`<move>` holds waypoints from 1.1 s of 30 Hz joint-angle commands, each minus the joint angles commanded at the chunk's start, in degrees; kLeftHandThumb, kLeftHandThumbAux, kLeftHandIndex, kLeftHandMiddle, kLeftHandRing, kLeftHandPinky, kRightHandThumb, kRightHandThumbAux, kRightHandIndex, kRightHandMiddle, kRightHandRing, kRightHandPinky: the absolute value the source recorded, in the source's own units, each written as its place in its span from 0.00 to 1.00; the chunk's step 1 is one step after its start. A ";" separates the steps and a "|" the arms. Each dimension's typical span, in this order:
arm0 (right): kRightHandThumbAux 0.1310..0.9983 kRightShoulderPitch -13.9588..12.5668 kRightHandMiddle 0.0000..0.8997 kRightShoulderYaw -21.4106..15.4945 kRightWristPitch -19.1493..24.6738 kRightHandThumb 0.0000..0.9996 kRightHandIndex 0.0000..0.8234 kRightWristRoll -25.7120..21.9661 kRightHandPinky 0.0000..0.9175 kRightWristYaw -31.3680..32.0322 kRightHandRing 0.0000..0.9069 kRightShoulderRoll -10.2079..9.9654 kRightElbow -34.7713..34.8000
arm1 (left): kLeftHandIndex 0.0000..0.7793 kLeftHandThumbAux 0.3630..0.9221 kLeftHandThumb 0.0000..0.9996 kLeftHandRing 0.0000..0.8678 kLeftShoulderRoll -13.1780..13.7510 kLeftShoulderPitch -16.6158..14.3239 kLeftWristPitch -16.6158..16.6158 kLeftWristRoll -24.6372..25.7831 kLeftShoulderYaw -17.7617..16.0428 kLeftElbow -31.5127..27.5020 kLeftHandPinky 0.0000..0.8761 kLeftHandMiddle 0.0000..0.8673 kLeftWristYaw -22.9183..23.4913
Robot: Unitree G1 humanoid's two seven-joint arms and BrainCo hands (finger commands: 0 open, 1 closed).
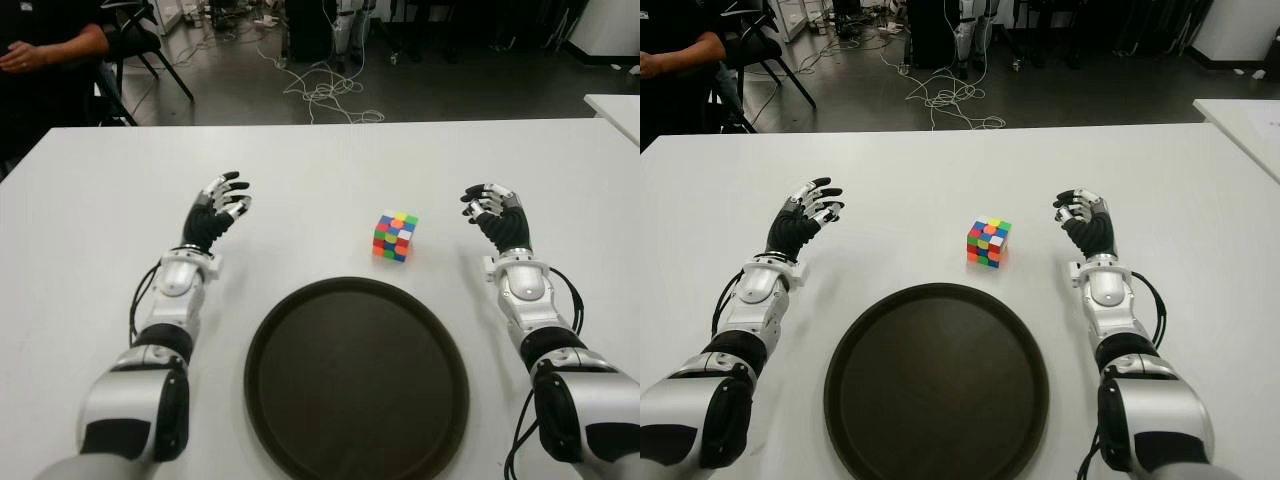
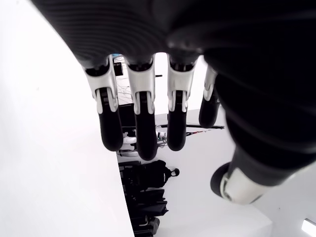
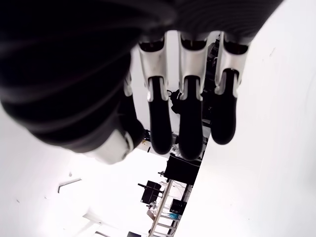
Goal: Pick up the Rubik's Cube and put it in the plate
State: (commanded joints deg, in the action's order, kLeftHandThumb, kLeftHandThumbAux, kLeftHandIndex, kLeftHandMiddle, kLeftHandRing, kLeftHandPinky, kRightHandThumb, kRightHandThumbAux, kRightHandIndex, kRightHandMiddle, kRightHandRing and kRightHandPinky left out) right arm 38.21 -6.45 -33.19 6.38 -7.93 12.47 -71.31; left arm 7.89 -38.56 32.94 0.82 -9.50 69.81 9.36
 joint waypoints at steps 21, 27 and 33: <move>0.76 -0.59 0.22 6.64 -0.14 0.00 0.19 7.49 0.15 -7.89 0.22 1.02 1.95 | 0.27 0.78 0.14 0.29 0.21 0.13 -2.13 0.63 -0.34 -0.60 0.29 0.30 -0.23; 0.72 -0.30 0.07 9.77 -0.76 0.00 0.04 11.29 0.07 -10.61 0.10 2.18 2.42 | 0.26 0.78 0.13 0.29 0.35 0.22 -2.20 0.47 -0.18 -0.59 0.30 0.29 -0.21; 0.63 -0.25 0.01 14.60 -2.30 0.00 0.00 17.69 0.01 -16.87 0.01 3.81 3.81 | 0.26 0.80 0.14 0.29 0.45 0.26 -2.28 0.44 -0.13 -0.65 0.30 0.29 -0.11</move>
State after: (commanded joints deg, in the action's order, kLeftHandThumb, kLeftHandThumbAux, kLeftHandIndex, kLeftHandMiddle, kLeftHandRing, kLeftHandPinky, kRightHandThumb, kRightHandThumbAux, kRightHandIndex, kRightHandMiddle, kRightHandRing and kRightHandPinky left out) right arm 37.97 8.14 -35.48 24.07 -24.80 16.28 -67.49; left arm 8.34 -38.29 30.66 1.26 -9.63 69.17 9.26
